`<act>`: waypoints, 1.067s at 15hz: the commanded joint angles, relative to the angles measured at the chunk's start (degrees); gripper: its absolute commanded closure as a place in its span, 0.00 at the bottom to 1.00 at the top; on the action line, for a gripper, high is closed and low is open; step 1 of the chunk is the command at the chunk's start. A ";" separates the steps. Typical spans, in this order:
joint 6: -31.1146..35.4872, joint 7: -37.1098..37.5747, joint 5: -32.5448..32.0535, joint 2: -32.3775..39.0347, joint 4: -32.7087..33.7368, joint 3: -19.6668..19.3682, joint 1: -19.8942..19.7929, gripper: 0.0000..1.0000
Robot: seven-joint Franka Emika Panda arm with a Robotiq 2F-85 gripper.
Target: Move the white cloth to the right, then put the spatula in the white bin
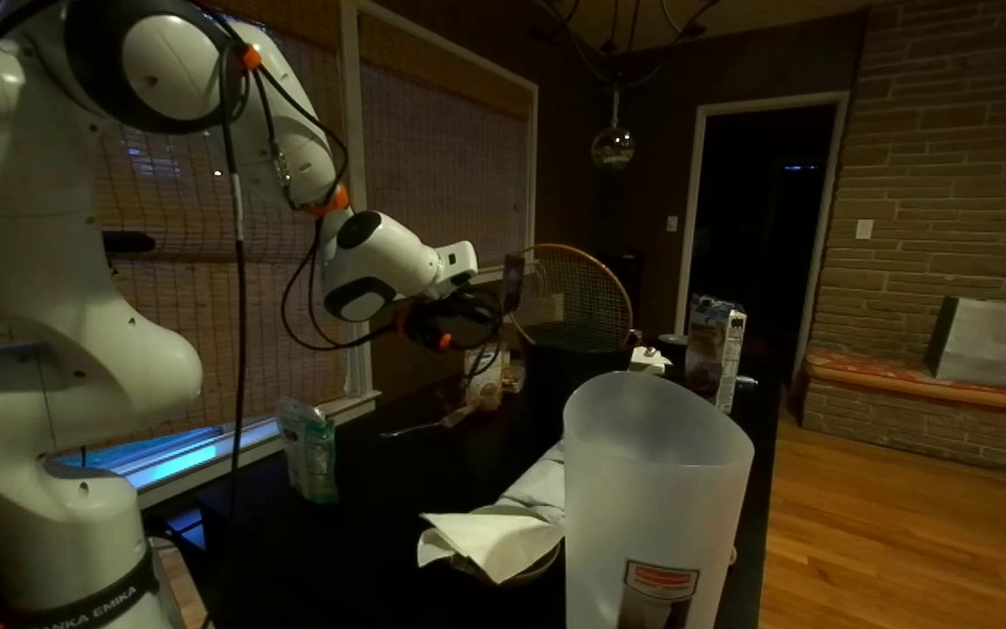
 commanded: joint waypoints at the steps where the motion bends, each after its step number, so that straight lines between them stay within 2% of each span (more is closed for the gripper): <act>1: 6.97 -0.88 1.50 -1.39 0.65 1.44 -5.94 0.97; 7: 19.14 -5.21 5.95 -0.26 2.58 9.07 -19.95 0.97; 12: 27.66 -14.18 14.10 1.41 9.21 16.53 -30.18 0.97; 15: 32.88 -17.57 17.13 0.64 13.39 17.77 -34.06 0.97; 16: 36.18 -18.97 17.15 1.63 14.40 14.80 -31.50 0.97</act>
